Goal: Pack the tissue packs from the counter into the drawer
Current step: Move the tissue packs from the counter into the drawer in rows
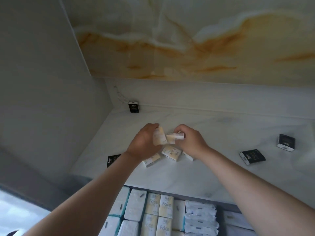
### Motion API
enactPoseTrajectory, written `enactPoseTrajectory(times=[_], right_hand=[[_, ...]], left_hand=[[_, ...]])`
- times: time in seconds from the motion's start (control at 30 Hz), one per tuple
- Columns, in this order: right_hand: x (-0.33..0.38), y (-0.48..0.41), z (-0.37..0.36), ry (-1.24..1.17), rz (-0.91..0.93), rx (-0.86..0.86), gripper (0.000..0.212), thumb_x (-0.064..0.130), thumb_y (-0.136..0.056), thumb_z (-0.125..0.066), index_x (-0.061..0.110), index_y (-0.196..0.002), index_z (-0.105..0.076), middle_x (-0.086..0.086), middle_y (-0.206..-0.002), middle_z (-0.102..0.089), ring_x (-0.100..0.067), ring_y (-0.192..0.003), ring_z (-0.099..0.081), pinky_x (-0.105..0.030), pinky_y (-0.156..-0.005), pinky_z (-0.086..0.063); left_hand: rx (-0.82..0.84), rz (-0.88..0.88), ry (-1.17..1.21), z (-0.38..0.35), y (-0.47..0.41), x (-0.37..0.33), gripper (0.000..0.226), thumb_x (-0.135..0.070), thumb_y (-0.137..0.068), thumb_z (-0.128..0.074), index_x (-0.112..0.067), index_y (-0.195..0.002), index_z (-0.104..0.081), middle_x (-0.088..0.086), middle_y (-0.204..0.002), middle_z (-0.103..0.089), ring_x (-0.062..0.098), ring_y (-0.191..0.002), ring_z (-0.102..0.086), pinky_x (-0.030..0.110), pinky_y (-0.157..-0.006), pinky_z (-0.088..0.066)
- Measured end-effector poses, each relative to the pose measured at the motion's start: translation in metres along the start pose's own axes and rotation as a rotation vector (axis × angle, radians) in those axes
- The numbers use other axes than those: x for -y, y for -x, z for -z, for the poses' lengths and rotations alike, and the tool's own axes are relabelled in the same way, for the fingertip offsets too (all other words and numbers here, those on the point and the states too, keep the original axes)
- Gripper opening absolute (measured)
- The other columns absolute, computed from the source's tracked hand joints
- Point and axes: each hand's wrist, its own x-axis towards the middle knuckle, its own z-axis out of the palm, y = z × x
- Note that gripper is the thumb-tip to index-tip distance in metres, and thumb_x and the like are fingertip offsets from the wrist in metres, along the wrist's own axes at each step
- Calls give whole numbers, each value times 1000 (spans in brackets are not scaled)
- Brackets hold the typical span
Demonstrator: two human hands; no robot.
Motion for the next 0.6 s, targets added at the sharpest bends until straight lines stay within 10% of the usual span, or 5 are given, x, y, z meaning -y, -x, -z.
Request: enactPoseTrajectory(times=[0.27, 0.6], right_hand=[[38, 64, -1, -210, 18, 203, 34, 4, -87, -66, 36, -98, -65, 0, -88, -65, -16, -70, -61, -26, -58, -49], [39, 178, -44, 50, -158, 620, 32, 14, -83, -78, 20, -108, -60, -3, -102, -71, -17, -82, -74, -28, -70, -58]], left_hand=[[6, -77, -18, 46, 97, -7, 68, -25, -67, -84, -12, -129, -57, -1, -117, -51, 9, -95, -55, 8, -83, -40], [481, 60, -141, 54, 219, -4, 76, -42, -75, -76, -22, -143, -47, -6, -134, -47, 12, -126, -41, 19, -103, -33]])
